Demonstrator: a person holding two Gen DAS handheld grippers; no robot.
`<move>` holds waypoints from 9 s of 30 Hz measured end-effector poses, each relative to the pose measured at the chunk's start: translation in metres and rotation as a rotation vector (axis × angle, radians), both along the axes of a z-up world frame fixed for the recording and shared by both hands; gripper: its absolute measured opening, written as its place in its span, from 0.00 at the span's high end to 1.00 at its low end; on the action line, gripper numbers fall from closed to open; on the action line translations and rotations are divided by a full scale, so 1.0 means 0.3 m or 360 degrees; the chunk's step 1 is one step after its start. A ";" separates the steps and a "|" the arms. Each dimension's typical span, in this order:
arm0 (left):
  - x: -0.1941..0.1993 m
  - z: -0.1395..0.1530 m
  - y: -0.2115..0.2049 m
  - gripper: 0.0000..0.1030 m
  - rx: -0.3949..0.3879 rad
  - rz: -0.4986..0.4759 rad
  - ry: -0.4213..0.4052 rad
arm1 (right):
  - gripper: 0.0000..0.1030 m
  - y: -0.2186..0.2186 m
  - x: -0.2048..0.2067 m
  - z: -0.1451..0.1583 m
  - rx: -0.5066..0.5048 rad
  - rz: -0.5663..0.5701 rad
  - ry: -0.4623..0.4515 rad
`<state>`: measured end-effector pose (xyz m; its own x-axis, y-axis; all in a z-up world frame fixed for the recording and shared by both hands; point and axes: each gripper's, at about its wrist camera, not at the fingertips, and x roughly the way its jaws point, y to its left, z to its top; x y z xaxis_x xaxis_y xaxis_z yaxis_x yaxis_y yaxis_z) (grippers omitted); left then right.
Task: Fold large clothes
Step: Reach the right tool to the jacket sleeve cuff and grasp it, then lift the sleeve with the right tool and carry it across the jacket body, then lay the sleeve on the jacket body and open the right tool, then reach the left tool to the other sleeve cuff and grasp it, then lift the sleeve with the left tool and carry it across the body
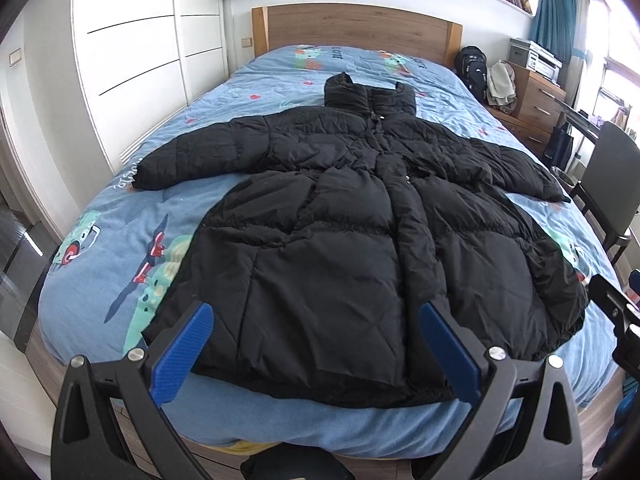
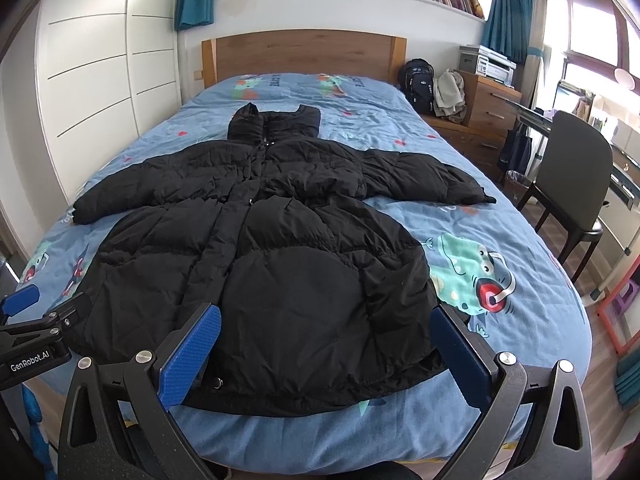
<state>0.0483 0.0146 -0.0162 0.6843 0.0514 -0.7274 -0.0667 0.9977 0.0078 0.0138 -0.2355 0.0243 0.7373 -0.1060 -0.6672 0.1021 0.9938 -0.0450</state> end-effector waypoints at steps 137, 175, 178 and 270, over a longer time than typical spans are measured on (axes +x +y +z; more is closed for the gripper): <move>1.049 -0.171 0.215 0.00 0.0085 0.0255 0.0728 | 0.71 0.248 1.123 -0.371 -0.0609 0.0888 0.0400; 1.434 -0.461 -0.373 0.00 -0.0103 0.0055 0.0497 | 0.54 -0.278 1.374 -0.432 0.0041 0.0358 0.0603; 1.434 -0.459 -0.377 0.00 -0.0096 0.0035 0.0523 | 0.53 -0.287 1.381 -0.424 0.0059 0.0333 0.0643; 1.336 0.131 1.041 0.88 -0.1151 0.0137 0.0198 | 0.48 -0.207 0.653 0.608 0.0009 -0.0723 0.0226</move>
